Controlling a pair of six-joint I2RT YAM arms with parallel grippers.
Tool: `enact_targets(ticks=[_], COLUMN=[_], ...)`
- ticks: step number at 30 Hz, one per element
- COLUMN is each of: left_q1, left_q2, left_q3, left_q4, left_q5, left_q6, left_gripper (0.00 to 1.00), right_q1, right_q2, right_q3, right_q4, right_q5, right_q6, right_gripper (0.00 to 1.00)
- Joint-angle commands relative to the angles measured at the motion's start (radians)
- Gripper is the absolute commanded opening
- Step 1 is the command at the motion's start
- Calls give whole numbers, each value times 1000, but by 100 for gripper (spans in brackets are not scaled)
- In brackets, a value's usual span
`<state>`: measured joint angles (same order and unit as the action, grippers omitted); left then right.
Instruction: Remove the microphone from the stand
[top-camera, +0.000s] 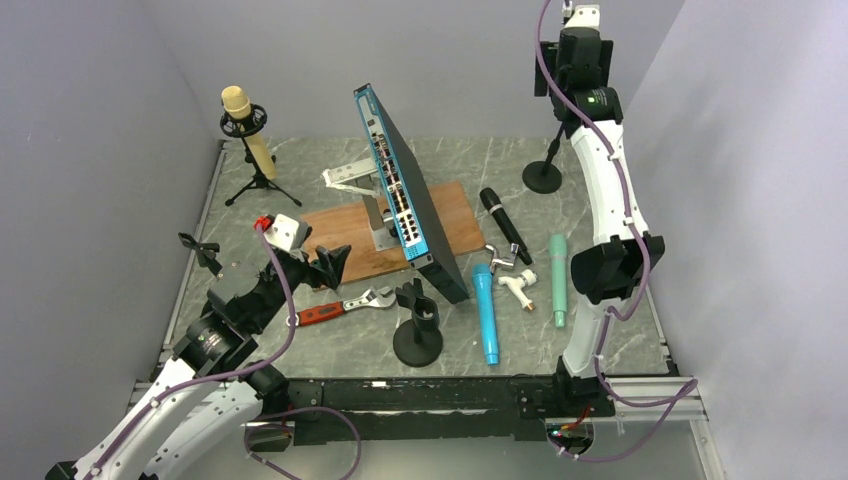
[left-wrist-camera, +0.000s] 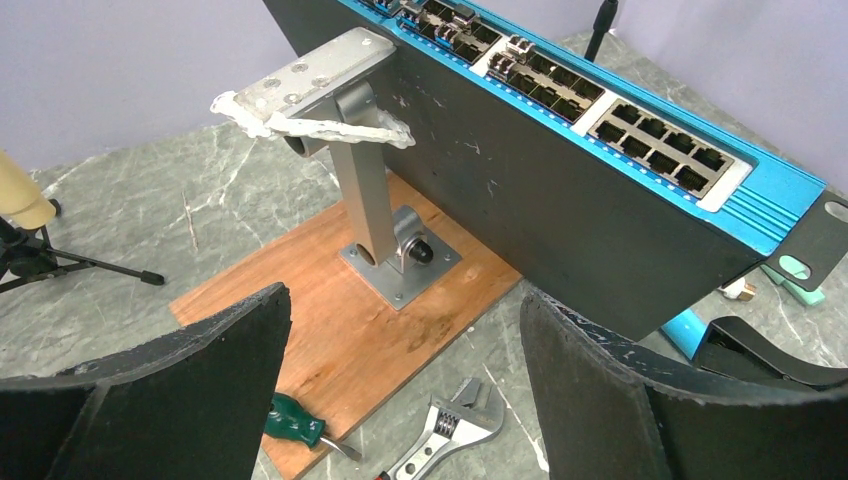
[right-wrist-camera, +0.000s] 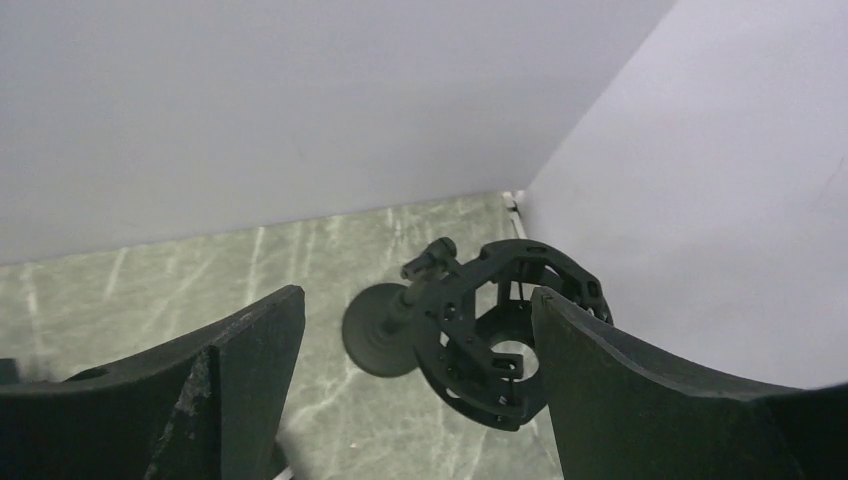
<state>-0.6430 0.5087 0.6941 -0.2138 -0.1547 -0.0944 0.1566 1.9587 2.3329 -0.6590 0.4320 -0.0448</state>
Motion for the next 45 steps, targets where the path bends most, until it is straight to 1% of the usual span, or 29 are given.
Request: enact_targets(ticks=[1,4,9,12,15,19,22,24,26,28,30,31,38,45], left_q1=[4,3,8,9,9,12,16,17,19,19,19,20,21,20], left_q2=[10,13,20,23,26,29,30,29,29,29,29,27,26,23], left_q3=[10,11,12,12,12,12,12,12,12,12,12,12,11,11], left_q4=[24,25,25,25,26,29,30,29,28,28,28,28,28,26], left_q5=[3,5,7,7,11,13,16,15,12,13,14,15,14,14], left_q6=[-7,-7,-8,-8,-8,-10,-10,-10,-10,-10,-10,-10,-10,-8], left_gripper=[88,88,88,88,88,88,88,88,88,88,88,88,88,88], right_q1=[-21,-51,-111,-122,-131,-149,-150,-150,-150,-151,-150,-173,-187,-190], right_q2=[25,43,89,108,122,135,150,161,166,173,181,186,214,243], right_q3=[30,34,50,37,24,16,19,22,13,3,-8,-18,-70,-101], right_q4=[-30,-28,-41,-36,-30,-22,-25,-29,-30,-32,-36,-37,-53,-69], right_q5=[88,48,-74,-97,-108,-161,-187,-196,-200,-197,-198,-199,-211,-231], right_q6=[-46,-31,43,43,78,114,125,128,132,134,135,136,157,167], right_gripper=[85,85,85,85,86,86,78,70,59,53,43,39,31,29])
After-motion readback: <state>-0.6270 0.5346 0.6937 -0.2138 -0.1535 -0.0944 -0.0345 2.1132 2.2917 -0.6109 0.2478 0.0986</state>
